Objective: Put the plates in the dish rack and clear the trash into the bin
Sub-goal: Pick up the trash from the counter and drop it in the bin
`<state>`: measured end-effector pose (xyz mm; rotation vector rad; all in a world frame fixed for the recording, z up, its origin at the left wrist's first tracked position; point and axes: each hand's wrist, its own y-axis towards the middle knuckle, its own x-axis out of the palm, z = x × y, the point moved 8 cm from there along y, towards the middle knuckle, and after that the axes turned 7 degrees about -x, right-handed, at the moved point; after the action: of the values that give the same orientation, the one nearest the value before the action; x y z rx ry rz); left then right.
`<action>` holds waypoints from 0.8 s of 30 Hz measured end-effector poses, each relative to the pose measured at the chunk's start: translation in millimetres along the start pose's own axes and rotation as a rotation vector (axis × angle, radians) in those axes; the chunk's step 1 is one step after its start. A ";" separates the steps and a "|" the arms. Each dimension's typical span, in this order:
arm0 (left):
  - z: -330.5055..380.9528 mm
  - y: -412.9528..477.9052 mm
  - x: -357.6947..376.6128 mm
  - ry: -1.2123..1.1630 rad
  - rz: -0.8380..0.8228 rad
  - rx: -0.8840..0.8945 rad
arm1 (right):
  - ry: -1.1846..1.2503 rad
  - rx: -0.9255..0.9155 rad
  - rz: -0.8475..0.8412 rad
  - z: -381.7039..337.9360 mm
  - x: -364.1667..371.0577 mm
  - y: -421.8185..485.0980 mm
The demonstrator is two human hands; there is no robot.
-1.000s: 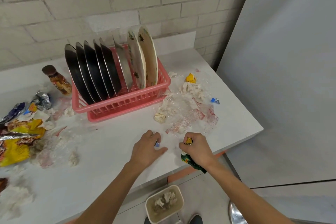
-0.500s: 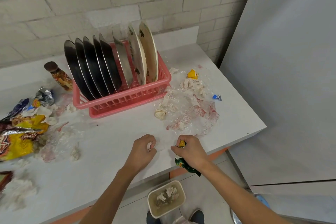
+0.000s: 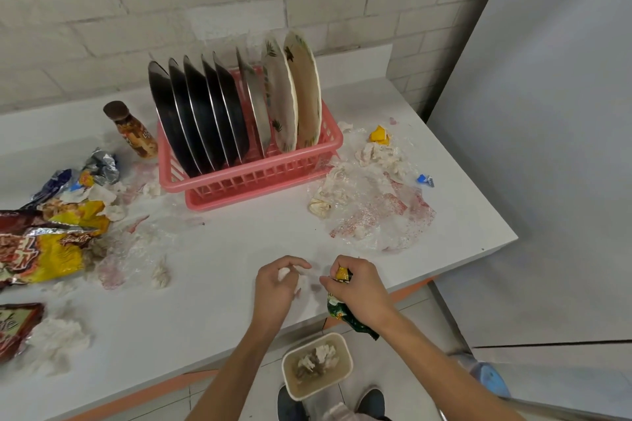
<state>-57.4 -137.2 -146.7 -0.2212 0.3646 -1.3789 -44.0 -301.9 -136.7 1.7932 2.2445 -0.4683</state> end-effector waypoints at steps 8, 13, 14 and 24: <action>-19.7 -10.7 -18.8 -0.417 -0.055 -0.264 | 0.060 -0.007 0.070 -10.8 19.4 -20.2; -29.1 -17.9 -23.5 -0.321 -0.132 -0.308 | 0.034 0.045 0.095 -9.2 33.6 -32.2; -30.4 -20.2 -22.9 -0.251 -0.141 -0.296 | 0.023 0.044 0.098 -9.1 34.0 -34.8; -34.9 -56.9 -7.2 -0.168 -0.202 -0.228 | 0.084 0.059 0.175 -8.3 25.8 -71.2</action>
<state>-123.6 -138.5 -157.5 -0.5716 0.3663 -1.5043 -119.0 -289.7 -131.2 2.0529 2.1218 -0.4367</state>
